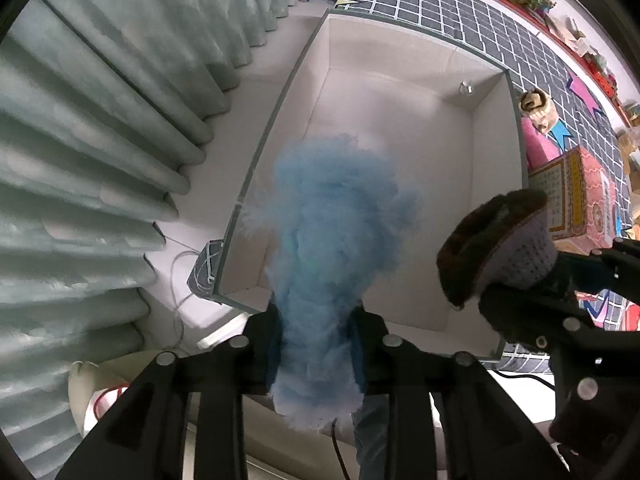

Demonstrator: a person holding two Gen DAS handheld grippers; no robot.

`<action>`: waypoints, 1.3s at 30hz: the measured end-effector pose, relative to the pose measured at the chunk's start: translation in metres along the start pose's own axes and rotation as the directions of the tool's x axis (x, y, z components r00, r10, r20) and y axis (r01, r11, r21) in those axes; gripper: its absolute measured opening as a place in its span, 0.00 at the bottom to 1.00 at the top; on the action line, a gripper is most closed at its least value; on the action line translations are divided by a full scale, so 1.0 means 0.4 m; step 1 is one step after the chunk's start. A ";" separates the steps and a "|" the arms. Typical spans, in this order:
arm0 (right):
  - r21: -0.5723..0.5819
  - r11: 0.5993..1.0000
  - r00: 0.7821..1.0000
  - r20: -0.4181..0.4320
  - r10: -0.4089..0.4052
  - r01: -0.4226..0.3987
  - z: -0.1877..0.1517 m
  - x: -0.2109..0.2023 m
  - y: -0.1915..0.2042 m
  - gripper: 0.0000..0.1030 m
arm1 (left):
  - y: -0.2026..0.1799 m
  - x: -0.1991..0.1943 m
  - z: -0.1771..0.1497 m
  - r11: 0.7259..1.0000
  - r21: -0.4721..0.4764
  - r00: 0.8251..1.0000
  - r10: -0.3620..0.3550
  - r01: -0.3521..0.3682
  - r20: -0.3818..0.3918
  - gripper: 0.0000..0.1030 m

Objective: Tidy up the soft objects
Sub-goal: 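Lower both items into the white box and open both tools, then move both tools back over the pile of soft items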

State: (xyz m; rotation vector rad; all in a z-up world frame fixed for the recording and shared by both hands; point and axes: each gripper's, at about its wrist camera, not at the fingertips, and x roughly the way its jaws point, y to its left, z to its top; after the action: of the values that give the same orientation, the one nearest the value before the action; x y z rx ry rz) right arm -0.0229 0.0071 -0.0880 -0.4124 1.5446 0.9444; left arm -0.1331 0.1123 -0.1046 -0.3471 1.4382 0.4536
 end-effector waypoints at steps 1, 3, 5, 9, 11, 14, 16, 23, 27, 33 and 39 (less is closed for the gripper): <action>-0.001 1.000 1.000 0.002 0.002 -0.002 0.000 -0.001 0.001 0.43 | 0.002 0.000 0.000 1.000 -0.004 1.000 -0.002 0.002 0.001 0.41; -0.003 1.000 1.000 0.009 0.001 -0.001 0.001 -0.004 0.002 0.43 | 0.007 -0.002 0.001 1.000 -0.014 1.000 -0.002 0.002 0.004 0.53; -0.008 1.000 1.000 0.023 -0.005 0.005 0.004 -0.012 0.000 0.48 | 0.012 -0.005 0.003 1.000 -0.025 1.000 0.009 -0.009 0.003 0.77; -0.012 1.000 0.999 0.053 -0.012 0.013 0.008 -0.033 -0.001 0.77 | 0.017 -0.021 0.003 0.999 -0.038 0.999 0.009 -0.008 0.033 0.80; -0.021 0.999 0.998 0.065 -0.023 0.025 0.010 -0.042 0.003 0.77 | 0.020 -0.029 0.006 0.999 -0.039 0.999 0.010 -0.008 0.047 0.88; -0.024 0.999 0.996 0.084 -0.029 0.031 0.013 -0.058 0.005 0.94 | 0.025 -0.024 0.017 0.999 -0.051 1.000 -0.002 0.003 0.010 0.89; -0.026 0.999 0.993 0.112 -0.031 0.034 0.015 -0.074 0.004 1.00 | 0.028 -0.024 0.017 0.998 -0.063 1.000 -0.003 0.003 0.007 0.89; -0.053 0.997 0.986 0.160 -0.053 0.062 0.026 -0.113 0.019 1.00 | 0.026 -0.047 0.016 0.997 -0.070 0.999 -0.029 0.031 0.033 0.90; -0.030 0.998 0.984 0.171 -0.050 0.056 0.026 -0.129 0.008 1.00 | 0.012 -0.068 0.026 0.997 -0.059 0.998 -0.044 0.047 0.050 0.91; 0.009 0.999 0.976 0.210 -0.053 0.053 0.019 -0.189 -0.031 1.00 | -0.028 -0.106 0.056 0.997 -0.023 0.995 -0.071 0.072 0.073 0.91; 0.091 0.994 0.964 0.254 -0.077 0.056 0.011 -0.263 -0.139 1.00 | -0.097 -0.137 0.098 0.994 0.030 0.991 -0.104 0.102 0.088 0.91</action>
State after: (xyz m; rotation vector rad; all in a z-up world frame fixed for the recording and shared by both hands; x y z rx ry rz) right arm 0.0434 -0.0497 -0.0069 -0.2689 1.3197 0.8430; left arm -0.0840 0.0928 -0.0477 -0.3746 1.3311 0.3626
